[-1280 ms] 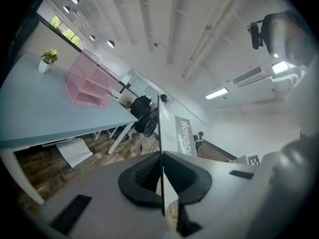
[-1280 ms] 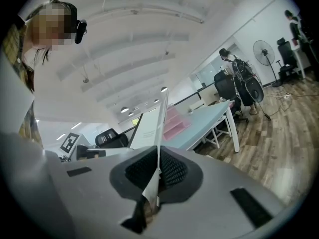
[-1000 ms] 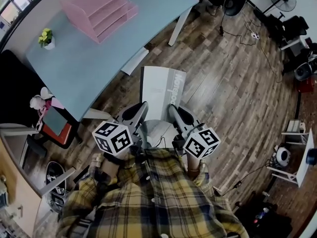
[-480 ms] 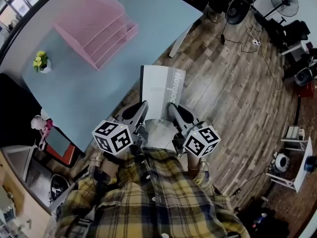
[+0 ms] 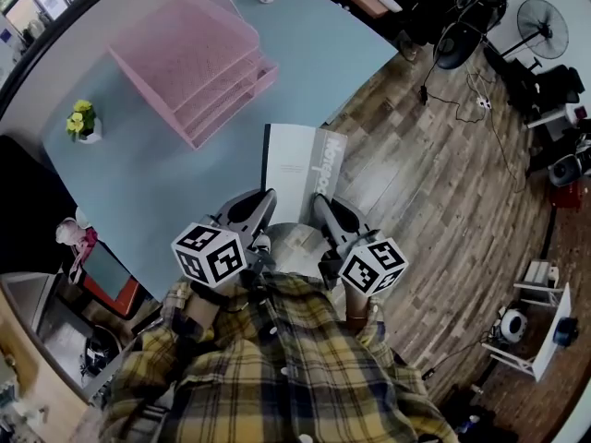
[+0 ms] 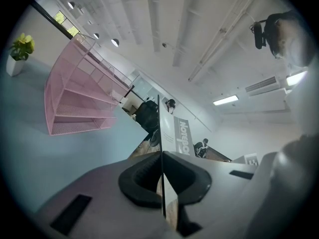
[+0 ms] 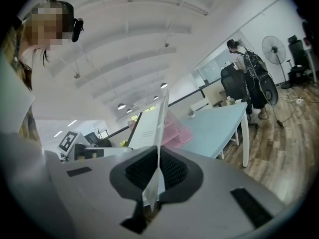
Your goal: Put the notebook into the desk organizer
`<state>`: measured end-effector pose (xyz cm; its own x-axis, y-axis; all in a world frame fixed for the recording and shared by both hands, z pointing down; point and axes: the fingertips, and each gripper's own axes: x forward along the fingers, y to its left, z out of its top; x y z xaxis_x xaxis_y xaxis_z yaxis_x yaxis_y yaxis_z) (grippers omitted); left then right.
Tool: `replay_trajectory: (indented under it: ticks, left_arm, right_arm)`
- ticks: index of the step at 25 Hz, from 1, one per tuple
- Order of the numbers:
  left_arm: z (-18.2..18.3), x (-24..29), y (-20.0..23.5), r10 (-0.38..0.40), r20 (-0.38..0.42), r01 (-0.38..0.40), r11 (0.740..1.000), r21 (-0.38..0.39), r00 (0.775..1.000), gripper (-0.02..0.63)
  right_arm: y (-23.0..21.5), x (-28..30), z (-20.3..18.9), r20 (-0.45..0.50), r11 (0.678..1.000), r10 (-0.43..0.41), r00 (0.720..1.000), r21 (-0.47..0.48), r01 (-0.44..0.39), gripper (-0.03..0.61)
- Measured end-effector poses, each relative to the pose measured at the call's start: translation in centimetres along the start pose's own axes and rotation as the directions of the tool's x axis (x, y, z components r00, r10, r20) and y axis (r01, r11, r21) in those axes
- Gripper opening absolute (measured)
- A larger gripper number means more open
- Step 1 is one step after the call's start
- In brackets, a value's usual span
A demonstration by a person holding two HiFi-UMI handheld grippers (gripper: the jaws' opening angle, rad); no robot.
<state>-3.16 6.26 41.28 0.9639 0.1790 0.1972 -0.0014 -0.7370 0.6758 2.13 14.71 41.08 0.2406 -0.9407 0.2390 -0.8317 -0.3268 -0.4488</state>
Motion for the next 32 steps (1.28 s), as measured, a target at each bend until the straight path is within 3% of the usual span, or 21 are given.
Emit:
replay_trajectory:
  ticks: [10, 19, 25, 32]
  left_arm:
    - [1.8, -1.2, 3.4, 0.063, 0.052, -0.06, 0.997, -0.051, 0.997, 0.006]
    - [3.6, -1.1, 6.3, 0.185, 0.154, -0.168, 0.979, -0.117, 0.971, 0.006]
    - [5.6, 1.3, 7.8, 0.302, 0.233, -0.265, 0.948, -0.175, 0.924, 0.005]
    - [9.5, 5.1, 9.6, 0.427, 0.328, -0.363, 0.901, -0.24, 0.843, 0.005]
  right_arm:
    - [1.1, 4.3, -0.3, -0.062, 0.999, 0.043, 0.997, -0.008, -0.043, 0.015]
    - [0.7, 9.2, 0.6, -0.164, 0.982, 0.175, 0.971, -0.046, -0.184, 0.015]
    - [-1.5, 13.2, 2.6, -0.233, 0.949, 0.291, 0.928, -0.053, -0.31, 0.015]
    - [-4.1, 18.7, 6.6, -0.316, 0.887, 0.417, 0.852, -0.065, -0.458, 0.015]
